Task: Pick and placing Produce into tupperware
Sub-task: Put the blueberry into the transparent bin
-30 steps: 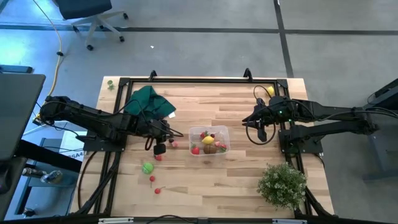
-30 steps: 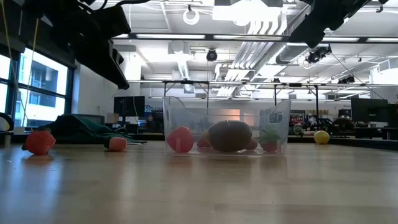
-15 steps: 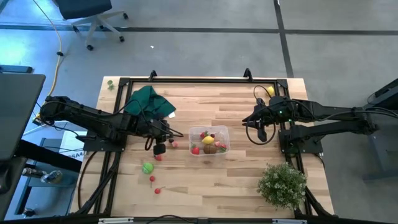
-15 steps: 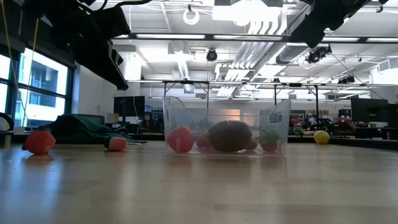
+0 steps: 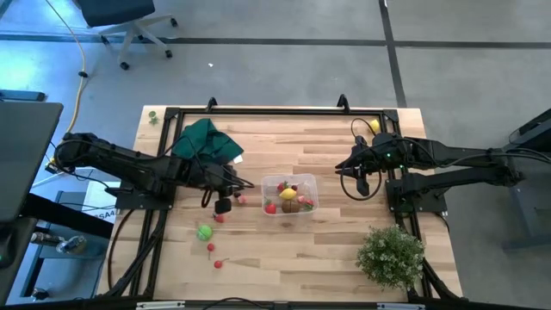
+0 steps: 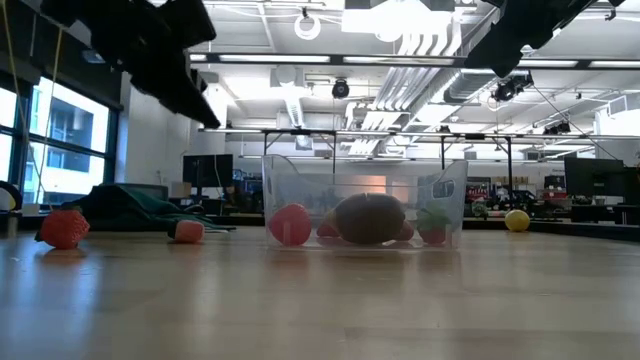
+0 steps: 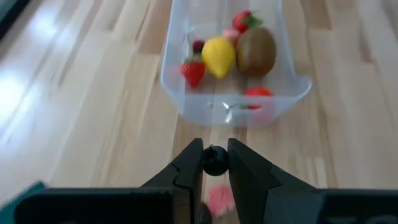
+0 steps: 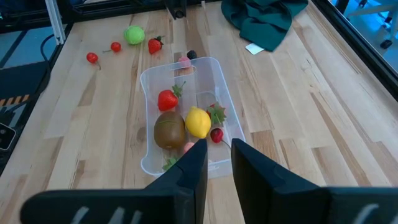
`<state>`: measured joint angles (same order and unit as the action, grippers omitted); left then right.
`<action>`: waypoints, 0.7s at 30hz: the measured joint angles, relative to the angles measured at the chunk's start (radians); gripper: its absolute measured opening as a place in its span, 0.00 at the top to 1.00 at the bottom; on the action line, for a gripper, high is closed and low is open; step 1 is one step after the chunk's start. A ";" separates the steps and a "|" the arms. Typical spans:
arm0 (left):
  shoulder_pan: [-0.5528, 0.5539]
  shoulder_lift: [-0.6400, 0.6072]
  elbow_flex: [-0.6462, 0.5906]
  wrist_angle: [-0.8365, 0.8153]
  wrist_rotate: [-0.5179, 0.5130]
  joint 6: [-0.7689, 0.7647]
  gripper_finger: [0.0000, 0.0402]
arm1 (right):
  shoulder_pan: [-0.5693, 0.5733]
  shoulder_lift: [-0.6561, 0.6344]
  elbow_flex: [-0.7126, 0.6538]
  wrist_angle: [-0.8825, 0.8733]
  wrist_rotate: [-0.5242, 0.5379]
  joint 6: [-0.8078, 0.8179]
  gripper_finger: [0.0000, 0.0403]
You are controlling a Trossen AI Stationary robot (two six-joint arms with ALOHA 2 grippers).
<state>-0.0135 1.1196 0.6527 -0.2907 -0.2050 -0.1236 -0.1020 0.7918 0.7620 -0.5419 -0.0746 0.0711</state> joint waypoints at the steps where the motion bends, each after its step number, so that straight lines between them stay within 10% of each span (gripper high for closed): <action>1: 0.000 0.010 0.021 -0.005 0.001 0.016 0.86 | 0.000 0.000 0.000 0.000 0.000 0.000 0.85; 21: 0.001 0.399 0.571 -0.321 0.071 0.337 0.86 | 0.000 0.000 0.000 0.000 0.000 0.000 0.85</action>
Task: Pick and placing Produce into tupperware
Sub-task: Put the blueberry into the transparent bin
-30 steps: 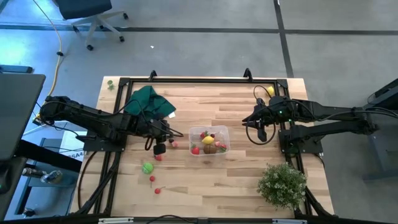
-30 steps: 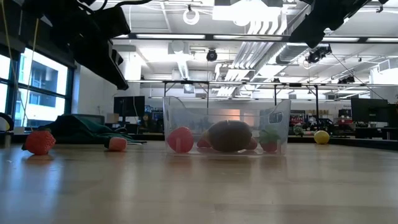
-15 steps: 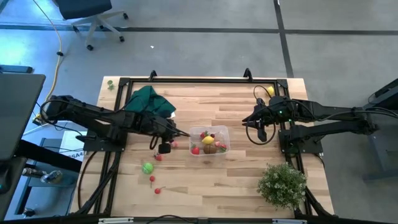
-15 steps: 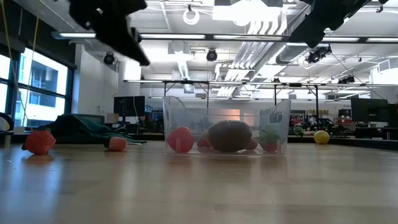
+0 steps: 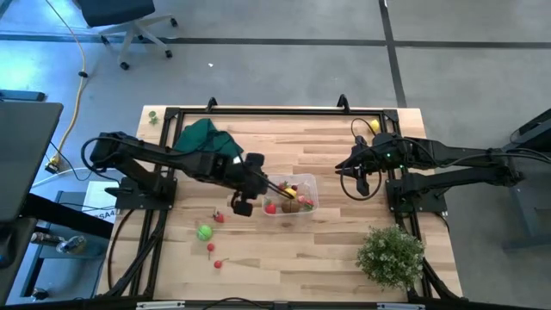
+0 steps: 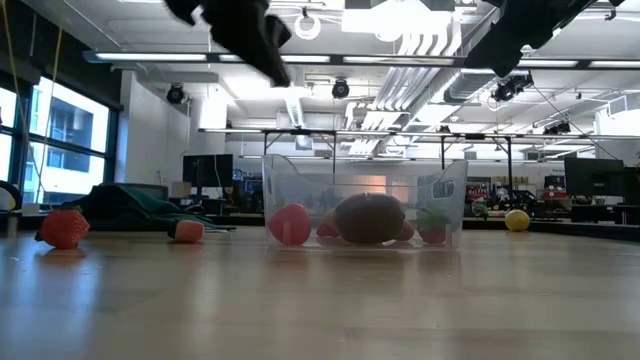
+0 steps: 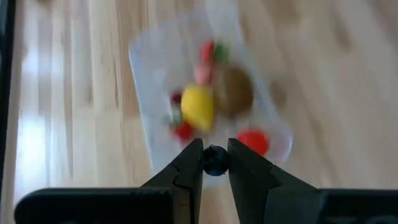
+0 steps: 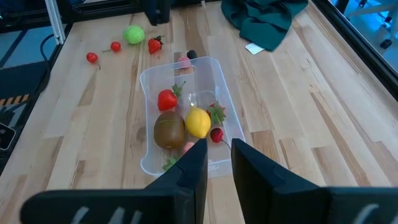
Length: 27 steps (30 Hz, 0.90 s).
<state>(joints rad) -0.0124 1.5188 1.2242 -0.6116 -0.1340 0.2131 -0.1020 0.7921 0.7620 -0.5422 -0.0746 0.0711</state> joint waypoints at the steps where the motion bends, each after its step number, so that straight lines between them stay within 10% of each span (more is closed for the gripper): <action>1: 0.002 0.000 0.004 0.025 0.014 0.000 0.86 | 0.000 0.000 0.000 0.000 0.000 0.000 0.85; 27: 0.027 0.445 0.209 0.093 0.143 0.051 0.86 | 0.000 0.000 0.000 0.001 0.000 0.000 0.85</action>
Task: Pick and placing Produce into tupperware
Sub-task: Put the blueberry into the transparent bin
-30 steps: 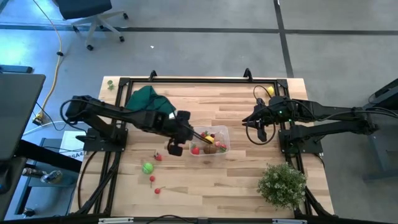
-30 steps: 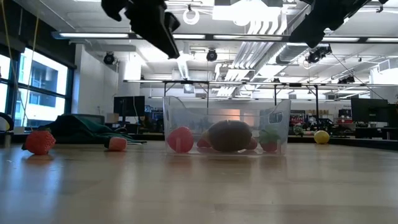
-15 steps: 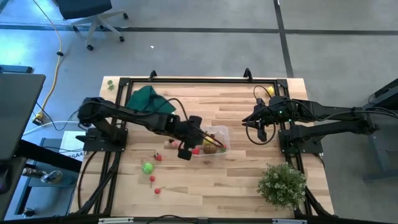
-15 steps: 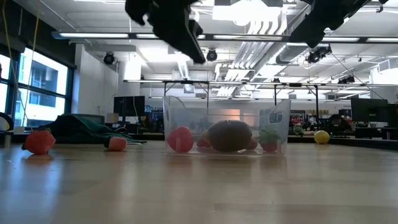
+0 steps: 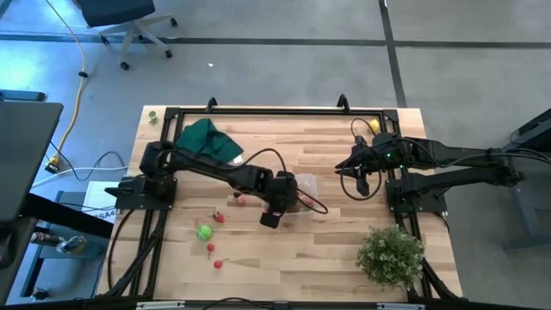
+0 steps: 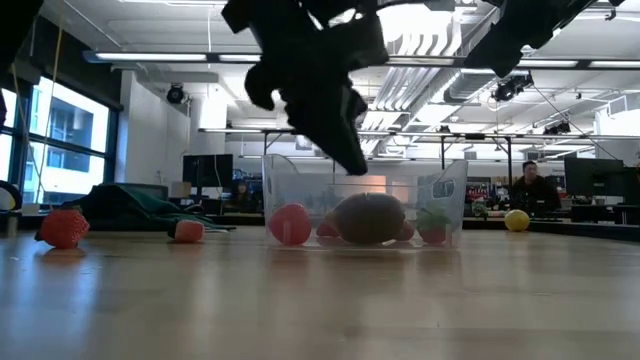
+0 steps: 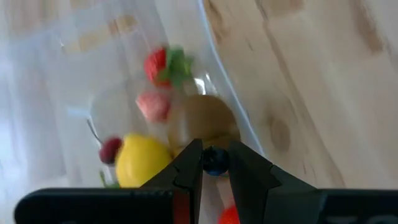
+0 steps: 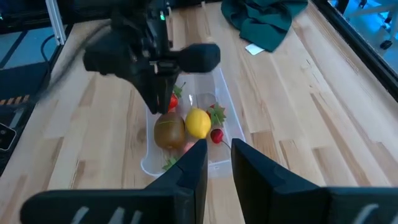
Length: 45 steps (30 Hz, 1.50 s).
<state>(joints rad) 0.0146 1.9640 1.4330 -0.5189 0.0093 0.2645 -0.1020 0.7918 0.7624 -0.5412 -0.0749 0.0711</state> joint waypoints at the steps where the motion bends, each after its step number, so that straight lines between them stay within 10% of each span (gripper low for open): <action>1: 0.004 0.001 0.000 -0.019 0.007 0.001 0.86 | 0.000 0.000 0.000 0.002 0.000 0.000 0.85; 45: 0.038 -0.001 0.004 -0.007 0.024 0.000 0.86 | 0.000 0.000 0.000 -0.001 0.000 0.000 0.85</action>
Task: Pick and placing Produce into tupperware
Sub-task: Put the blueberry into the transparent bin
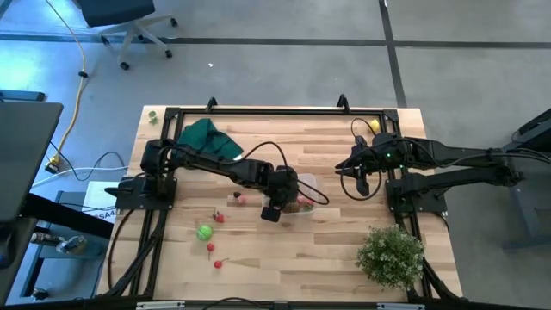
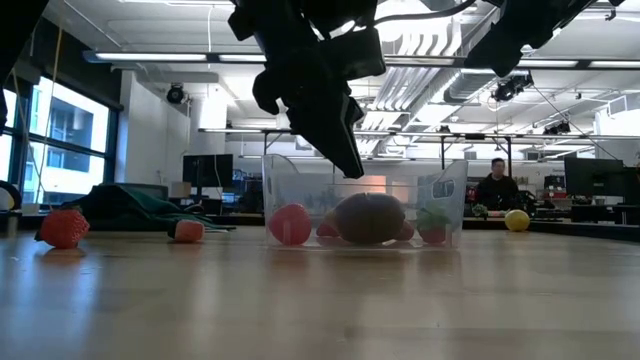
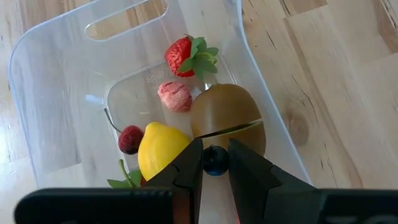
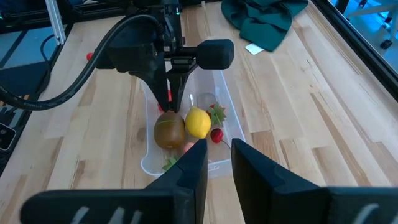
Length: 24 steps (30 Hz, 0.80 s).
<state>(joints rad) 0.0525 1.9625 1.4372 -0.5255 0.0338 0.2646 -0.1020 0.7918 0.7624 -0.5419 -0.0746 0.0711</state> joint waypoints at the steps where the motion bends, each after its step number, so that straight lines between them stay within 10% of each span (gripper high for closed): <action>1: 0.000 0.000 0.000 0.000 0.000 0.000 0.86 | 0.000 0.000 0.000 0.000 0.000 0.000 0.85; 24: 0.000 -0.001 0.000 -0.111 -0.019 0.031 0.86 | 0.000 0.000 0.000 0.000 0.000 0.000 0.85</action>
<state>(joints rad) 0.0525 1.9617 1.4368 -0.6365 0.0143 0.2955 -0.1020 0.7918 0.7622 -0.5419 -0.0750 0.0711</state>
